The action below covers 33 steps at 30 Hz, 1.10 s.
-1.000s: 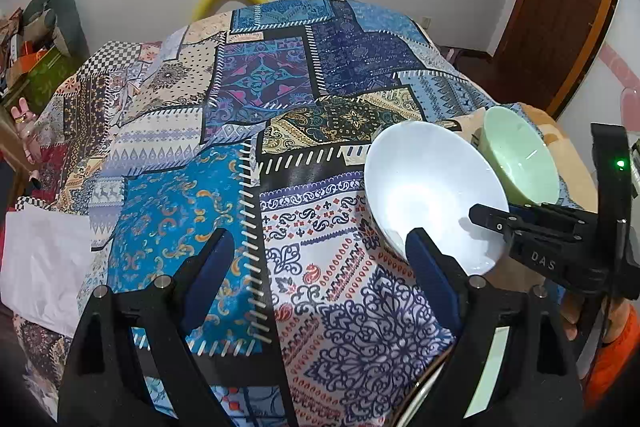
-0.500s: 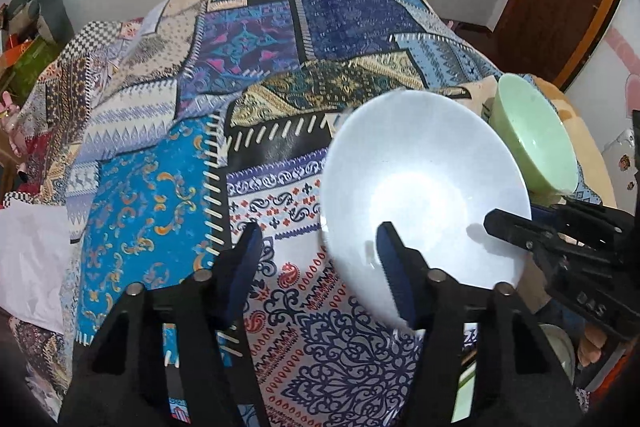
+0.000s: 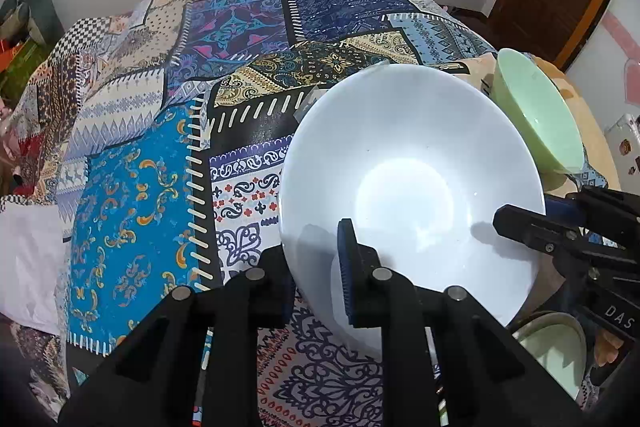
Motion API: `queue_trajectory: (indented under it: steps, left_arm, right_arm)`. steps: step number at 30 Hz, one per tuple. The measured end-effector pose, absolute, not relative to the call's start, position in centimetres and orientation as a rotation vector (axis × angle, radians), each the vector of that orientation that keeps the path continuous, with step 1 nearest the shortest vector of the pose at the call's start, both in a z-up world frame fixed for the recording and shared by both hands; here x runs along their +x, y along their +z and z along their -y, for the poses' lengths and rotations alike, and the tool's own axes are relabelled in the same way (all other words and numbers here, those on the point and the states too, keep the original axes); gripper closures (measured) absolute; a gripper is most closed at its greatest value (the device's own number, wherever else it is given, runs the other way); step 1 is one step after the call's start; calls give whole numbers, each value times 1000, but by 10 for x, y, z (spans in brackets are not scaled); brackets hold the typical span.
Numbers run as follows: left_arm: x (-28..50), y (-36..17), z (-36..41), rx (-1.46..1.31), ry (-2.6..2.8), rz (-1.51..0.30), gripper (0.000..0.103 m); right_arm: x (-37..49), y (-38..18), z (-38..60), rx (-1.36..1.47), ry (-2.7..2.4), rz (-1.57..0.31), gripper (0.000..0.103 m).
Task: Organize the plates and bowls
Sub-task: 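Move both tools to the white spotted bowl and close them on its rim, then lift the white spotted bowl with both tools and carry it to the pink bowl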
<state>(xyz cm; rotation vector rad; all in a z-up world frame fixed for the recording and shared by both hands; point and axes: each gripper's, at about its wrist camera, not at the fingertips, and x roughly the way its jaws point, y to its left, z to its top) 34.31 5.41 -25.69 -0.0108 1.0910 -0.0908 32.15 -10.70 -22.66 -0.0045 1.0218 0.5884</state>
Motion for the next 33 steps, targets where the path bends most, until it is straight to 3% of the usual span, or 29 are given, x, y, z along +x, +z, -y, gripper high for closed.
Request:
queue_trajectory:
  steps: [14, 33]
  left_arm:
    - [312, -233, -45, 3, -115, -1057, 85]
    - [216, -156, -59, -14, -68, -901, 85]
  right_arm:
    - [295, -200, 113, 5, 557, -986, 85]
    - [230, -146, 94, -2, 591, -890, 85]
